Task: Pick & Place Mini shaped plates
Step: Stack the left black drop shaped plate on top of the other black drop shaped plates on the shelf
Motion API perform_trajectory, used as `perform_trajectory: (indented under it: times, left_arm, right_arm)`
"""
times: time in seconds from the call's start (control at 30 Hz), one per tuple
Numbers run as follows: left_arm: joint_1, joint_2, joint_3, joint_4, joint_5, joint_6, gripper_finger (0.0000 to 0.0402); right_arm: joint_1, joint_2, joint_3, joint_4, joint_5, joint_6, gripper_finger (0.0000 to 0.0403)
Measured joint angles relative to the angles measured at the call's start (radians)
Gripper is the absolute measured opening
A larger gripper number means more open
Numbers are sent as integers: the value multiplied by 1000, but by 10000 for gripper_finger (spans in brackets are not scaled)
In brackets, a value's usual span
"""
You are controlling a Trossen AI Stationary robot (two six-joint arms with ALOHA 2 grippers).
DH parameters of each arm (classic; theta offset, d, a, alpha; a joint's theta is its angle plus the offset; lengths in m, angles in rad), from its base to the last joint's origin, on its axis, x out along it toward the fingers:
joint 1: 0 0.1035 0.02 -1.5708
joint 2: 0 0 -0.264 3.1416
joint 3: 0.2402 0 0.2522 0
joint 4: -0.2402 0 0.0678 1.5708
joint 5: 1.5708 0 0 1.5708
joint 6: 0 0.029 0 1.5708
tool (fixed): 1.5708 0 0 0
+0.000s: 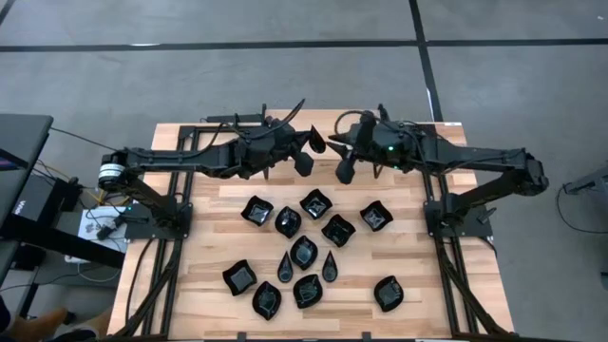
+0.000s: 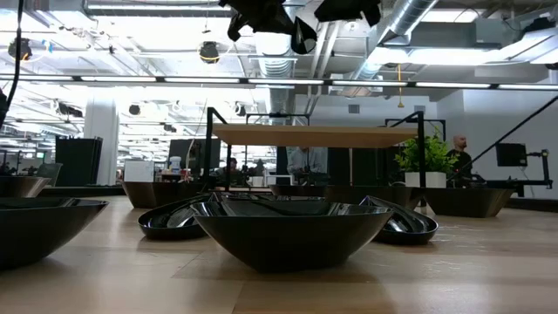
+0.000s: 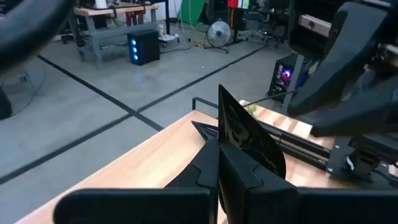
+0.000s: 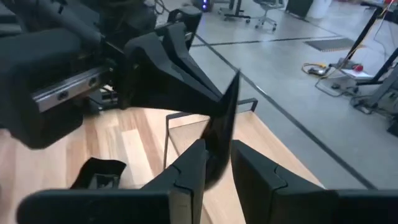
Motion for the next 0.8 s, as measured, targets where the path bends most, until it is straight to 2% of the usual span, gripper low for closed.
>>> perform_trajectory:
  times: [0.2, 0.3, 0.8]
  left_arm:
    - [0, 0, 0, 3, -44, 23, 4]
    - [0, 0, 0, 6, -46, 27, 4]
    - [0, 0, -1, 20, -47, 27, 4]
  right_arm:
    - [-1, 22, 45, -13, 11, -10, 72]
    - [-1, 27, 49, -25, 56, -10, 72]
    - [-18, 146, 156, -55, 78, -43, 72]
